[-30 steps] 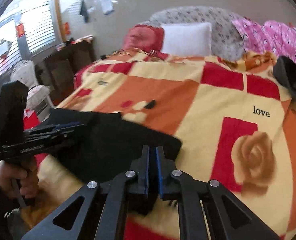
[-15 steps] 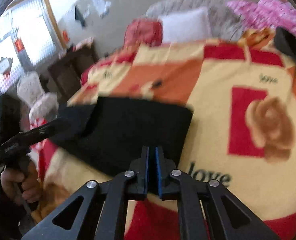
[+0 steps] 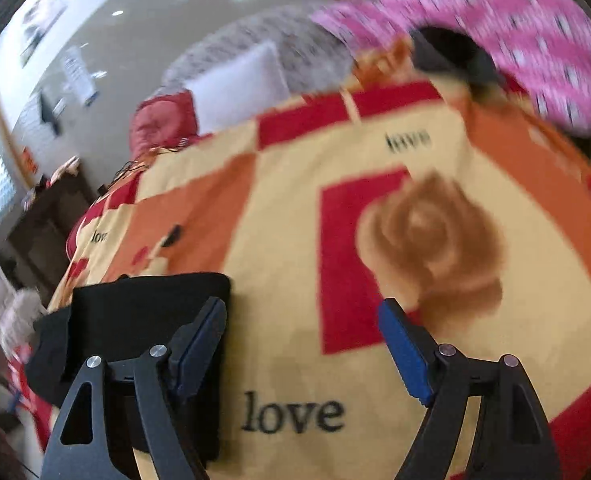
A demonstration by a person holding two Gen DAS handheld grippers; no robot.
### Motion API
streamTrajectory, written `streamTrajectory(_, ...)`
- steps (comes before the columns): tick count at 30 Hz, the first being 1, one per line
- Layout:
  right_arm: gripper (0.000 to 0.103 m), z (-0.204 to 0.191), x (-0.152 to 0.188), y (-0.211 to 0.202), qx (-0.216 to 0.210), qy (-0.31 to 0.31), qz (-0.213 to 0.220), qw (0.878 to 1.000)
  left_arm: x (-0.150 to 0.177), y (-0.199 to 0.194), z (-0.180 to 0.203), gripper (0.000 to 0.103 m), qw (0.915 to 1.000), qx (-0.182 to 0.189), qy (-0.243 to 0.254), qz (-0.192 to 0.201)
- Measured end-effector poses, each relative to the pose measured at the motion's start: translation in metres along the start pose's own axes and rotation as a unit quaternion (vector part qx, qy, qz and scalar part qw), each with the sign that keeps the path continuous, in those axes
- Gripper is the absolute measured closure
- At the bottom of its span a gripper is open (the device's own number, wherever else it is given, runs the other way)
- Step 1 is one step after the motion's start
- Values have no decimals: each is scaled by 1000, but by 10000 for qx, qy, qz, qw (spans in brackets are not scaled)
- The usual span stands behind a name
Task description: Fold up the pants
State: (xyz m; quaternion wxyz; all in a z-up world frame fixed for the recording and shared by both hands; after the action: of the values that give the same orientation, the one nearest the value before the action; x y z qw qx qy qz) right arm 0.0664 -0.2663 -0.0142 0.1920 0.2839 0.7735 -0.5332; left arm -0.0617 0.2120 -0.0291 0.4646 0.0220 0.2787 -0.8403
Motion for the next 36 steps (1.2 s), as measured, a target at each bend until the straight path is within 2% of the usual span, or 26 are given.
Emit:
streamTrajectory(1,23,2,2,-2,-11,12,-6,10000,-2,6,-9,1,9995,154,-258,-125)
streamTrajectory(2,22,3,3,-3,-41,10,-6,10000,-6,11,-14,0,9983,382,-442,-61)
streamTrajectory(3,22,3,3,-4,-55,10,-11,10000,-10,13,-15,0,9978,416,-520,-39)
streamTrajectory(7,21,5,4,-3,-92,20,-8,10000,-24,26,-11,0,9969,533,-572,-27)
streamTrajectory(10,20,5,4,-3,-78,2,-17,10000,-29,28,-13,0,9958,682,-599,133)
streamTrajectory(14,20,4,3,-3,-82,2,-22,10000,-19,17,-11,0,9977,564,-165,334)
streamTrajectory(16,19,3,3,-3,-63,-15,-27,10000,-15,17,-6,6,9988,213,222,385)
streamTrajectory(19,18,2,2,-2,-28,-76,-56,10000,-14,16,-5,22,9963,-371,466,626)
streamTrajectory(21,17,2,2,-2,-45,-77,-57,9999,-13,17,-4,49,9920,-801,670,711)
streamTrajectory(22,17,2,2,-2,-56,-73,-59,9999,-13,18,-4,55,9904,-895,761,724)
streamTrajectory(23,17,2,2,-2,-63,-70,-59,9999,-12,18,-3,73,9883,-1012,862,746)
streamTrajectory(24,17,2,2,-2,-68,-66,-58,9999,-12,18,-1,92,9840,-1236,1015,786)
streamTrajectory(26,17,2,2,-2,-88,-61,-55,9999,-11,15,6,94,9795,-1330,1255,841)
streamTrajectory(27,17,2,2,-2,-94,-59,-53,9999,-8,12,19,94,9735,-1375,1574,924)
streamTrajectory(29,16,2,2,-2,-97,-61,-53,9999,-2,8,48,95,9632,-1238,2146,1045)
streamTrajectory(32,15,2,1,-1,-103,-62,-55,9999,17,7,105,95,9447,-635,3045,1040)
streamTrajectory(35,15,4,1,-2,-189,-10,-36,9998,49,19,165,95,9229,256,3804,539)
streamTrajectory(36,15,5,1,-3,-262,36,-17,9996,56,23,175,95,9184,387,3914,435)
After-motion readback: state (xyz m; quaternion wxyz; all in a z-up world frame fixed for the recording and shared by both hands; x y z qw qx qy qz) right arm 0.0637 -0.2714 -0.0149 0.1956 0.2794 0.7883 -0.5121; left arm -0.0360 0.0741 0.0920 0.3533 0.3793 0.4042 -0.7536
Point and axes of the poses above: each gripper's, at about its wrist camera, not at the fingertips, and y roughly the way its jaws point, z to its right, x to its underside, the point moved 3 cm from there along y, roughly the way its jaws point, and after that the axes turned 8 degrees about -z, right-handed, at the moved point
